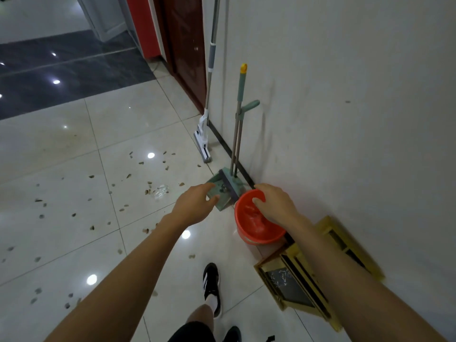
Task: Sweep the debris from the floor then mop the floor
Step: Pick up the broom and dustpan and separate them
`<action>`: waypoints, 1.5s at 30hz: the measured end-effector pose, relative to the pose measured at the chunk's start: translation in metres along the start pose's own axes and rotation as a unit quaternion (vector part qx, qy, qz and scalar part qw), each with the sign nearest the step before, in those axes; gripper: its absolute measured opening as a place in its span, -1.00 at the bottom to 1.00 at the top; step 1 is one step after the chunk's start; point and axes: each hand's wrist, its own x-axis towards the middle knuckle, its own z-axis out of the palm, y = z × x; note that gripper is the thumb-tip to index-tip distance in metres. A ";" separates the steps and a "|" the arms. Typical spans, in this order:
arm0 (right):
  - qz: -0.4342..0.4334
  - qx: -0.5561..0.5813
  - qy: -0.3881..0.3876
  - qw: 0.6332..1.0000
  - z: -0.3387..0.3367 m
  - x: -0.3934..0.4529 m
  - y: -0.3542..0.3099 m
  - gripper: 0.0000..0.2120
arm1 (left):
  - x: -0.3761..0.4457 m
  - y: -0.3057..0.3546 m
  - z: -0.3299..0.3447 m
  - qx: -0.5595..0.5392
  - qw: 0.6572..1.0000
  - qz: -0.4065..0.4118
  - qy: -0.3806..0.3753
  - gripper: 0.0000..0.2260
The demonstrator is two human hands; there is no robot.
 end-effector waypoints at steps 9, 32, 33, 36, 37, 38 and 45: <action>0.013 0.019 0.013 1.000 -0.031 0.121 -0.003 -0.60 | 0.139 -0.002 -0.016 -0.025 1.000 0.018 -0.005 -0.63; -0.019 0.009 -0.028 0.999 -0.085 0.347 0.031 -0.48 | 0.347 0.022 -0.027 -0.086 0.996 -0.009 0.025 -0.57; -0.017 0.003 -0.029 0.999 -0.084 0.358 0.032 -0.48 | 0.359 0.020 -0.026 -0.092 0.995 -0.007 0.020 -0.57; -0.004 -0.020 -0.027 0.999 -0.082 0.394 0.033 -0.46 | 0.397 0.016 -0.022 -0.100 0.995 -0.006 0.002 -0.56; -0.004 -0.031 -0.029 0.999 -0.080 0.406 0.034 -0.46 | 0.410 0.016 -0.021 -0.103 0.995 -0.007 -0.004 -0.55; -0.006 -0.043 -0.033 0.999 -0.079 0.417 0.034 -0.46 | 0.423 0.015 -0.020 -0.106 0.994 -0.009 -0.009 -0.56; -0.008 -0.092 -0.043 0.995 -0.068 0.481 0.038 -0.48 | 0.491 0.011 -0.008 -0.100 0.994 0.009 -0.044 -0.55</action>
